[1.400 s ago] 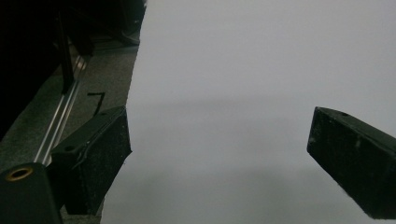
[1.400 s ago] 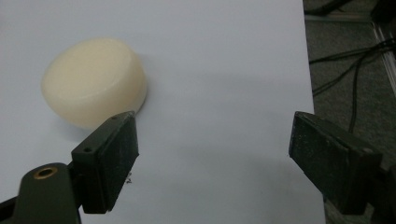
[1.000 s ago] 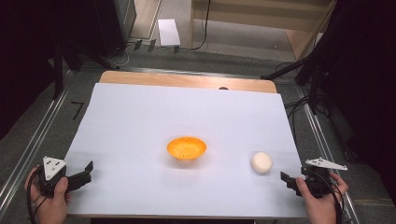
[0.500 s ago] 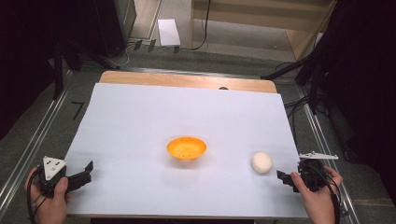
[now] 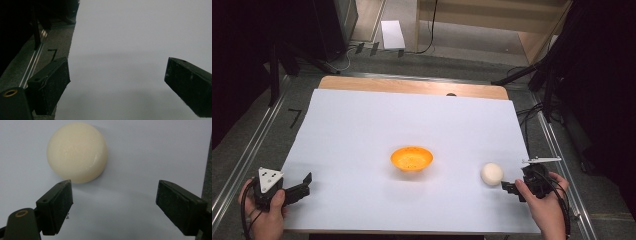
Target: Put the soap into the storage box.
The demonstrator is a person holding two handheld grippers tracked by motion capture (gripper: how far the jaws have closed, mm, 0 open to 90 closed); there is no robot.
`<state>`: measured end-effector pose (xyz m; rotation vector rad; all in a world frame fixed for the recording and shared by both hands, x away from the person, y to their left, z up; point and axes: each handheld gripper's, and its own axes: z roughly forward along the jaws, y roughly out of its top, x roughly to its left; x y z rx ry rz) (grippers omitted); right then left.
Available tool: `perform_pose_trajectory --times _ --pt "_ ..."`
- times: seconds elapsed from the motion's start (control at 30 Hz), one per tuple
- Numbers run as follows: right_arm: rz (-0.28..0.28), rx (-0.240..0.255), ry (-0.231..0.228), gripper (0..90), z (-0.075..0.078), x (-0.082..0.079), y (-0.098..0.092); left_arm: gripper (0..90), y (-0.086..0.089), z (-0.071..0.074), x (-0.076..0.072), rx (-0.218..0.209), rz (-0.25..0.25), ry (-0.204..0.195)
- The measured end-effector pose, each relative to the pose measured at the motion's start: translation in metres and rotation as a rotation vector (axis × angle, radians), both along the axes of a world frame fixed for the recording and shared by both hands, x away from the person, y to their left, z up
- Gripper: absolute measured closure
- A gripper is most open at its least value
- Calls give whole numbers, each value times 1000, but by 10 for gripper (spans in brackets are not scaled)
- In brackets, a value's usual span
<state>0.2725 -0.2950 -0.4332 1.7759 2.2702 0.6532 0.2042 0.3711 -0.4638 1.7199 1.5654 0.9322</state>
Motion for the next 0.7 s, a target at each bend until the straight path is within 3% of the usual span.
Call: perform_pose_trajectory --times 0.7 --pt "25 19 34 141 5 17 23 67 0 0 0 -2 0 1"
